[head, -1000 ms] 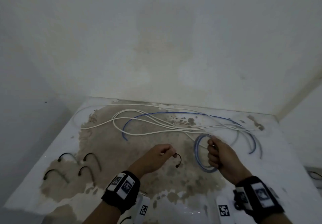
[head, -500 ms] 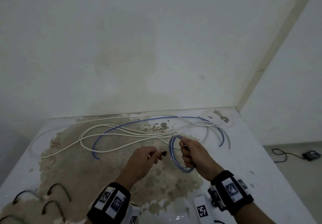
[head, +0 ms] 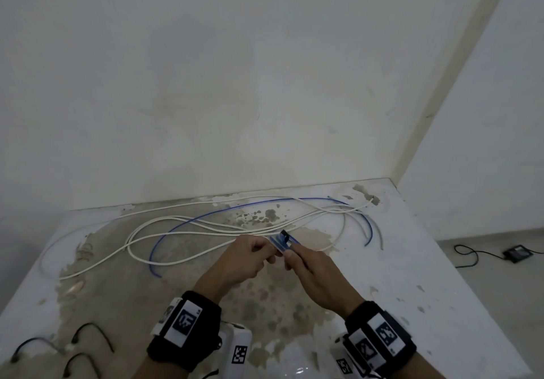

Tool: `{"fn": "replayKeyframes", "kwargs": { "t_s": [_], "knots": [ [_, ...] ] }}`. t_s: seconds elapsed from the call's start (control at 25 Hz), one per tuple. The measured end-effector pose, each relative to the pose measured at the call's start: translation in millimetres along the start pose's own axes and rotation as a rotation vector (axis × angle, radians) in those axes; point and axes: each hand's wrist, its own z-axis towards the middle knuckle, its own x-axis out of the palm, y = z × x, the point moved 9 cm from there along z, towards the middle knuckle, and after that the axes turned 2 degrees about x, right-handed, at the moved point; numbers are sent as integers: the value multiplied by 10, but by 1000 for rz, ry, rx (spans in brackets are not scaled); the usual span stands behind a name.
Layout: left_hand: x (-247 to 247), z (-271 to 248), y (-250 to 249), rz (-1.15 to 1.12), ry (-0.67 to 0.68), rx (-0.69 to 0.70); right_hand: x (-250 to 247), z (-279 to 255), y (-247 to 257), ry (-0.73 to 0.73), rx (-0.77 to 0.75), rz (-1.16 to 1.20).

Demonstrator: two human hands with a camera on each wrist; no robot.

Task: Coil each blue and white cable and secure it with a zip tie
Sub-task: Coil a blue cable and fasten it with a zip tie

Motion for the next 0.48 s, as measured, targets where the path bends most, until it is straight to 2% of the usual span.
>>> {"fn": "replayKeyframes", "kwargs": {
  "t_s": [0.16,0.24,0.36,0.48],
  "knots": [
    [46,-20,-79,40,61,52,-82,22,-141,-130,104,59],
    [77,-38,-147,43,67,83,-130,39,-139,-198,101,52],
    [54,-15,-211,58,24,98,-238,41,-81,-338,51,20],
    [-36,-6,-290,-27,-42,116,-339,16,-190,-465,100,147]
  ]
}}
